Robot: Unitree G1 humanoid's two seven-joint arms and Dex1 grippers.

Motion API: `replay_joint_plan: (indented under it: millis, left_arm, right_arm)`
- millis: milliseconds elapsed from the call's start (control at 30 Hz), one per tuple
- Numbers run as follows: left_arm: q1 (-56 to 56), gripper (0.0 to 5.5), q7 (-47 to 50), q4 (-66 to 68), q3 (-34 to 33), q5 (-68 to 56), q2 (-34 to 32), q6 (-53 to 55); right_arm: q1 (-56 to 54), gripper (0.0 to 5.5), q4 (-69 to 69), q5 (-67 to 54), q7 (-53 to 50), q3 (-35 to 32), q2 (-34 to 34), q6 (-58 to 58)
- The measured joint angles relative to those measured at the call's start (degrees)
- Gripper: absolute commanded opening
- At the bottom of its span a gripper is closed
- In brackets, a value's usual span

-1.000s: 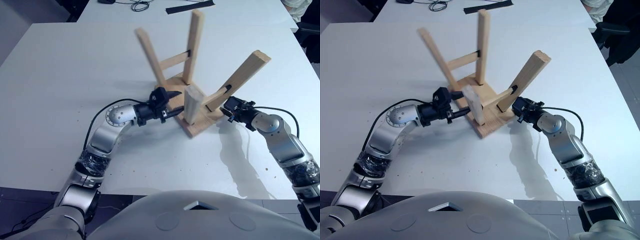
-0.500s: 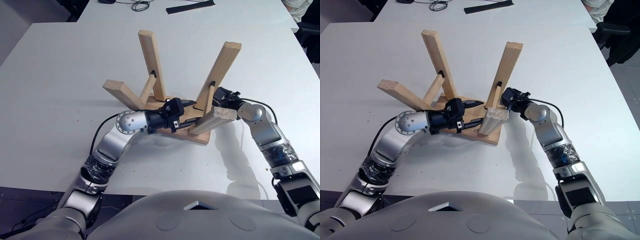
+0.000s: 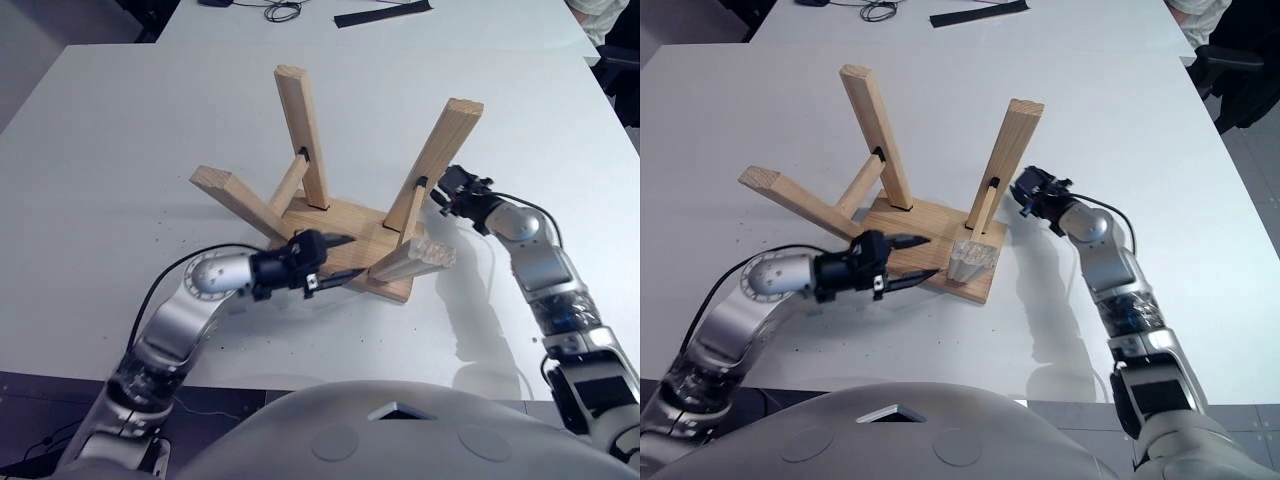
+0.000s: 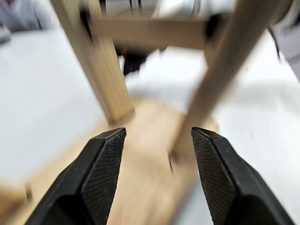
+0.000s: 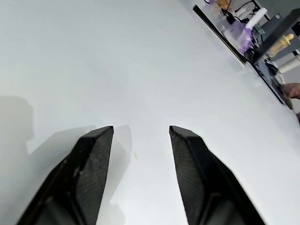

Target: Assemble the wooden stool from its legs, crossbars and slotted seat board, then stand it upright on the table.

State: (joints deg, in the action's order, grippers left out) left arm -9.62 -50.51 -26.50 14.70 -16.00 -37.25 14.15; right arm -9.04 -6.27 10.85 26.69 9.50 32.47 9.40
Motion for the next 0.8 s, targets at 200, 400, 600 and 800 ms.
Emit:
replay_joint_plan:
  millis: [200,400,600,800]
  left_arm:
    - [-12.7,2.59,-7.02,-0.45,-11.15,-4.02,-8.5,-3.66]
    - [-7.2,2.59,-6.06,13.34,-22.71,-4.27,-10.51,-6.69]
    - [5.2,2.59,1.77,29.34,-21.56,4.85,-7.13,-15.42]
    - [4.48,2.59,1.54,35.91,-12.26,14.55,-5.06,-31.27]
  right_arm:
    - [14.49,2.22,16.37,-1.24,6.66,-6.0,8.49,3.7]
    - [30.58,2.22,37.85,-14.34,20.63,-18.08,15.28,11.59]
    - [30.98,2.22,41.96,-18.02,24.3,-17.16,17.6,15.2]
    - [28.37,2.22,38.82,-11.65,23.49,-6.58,17.6,12.62]
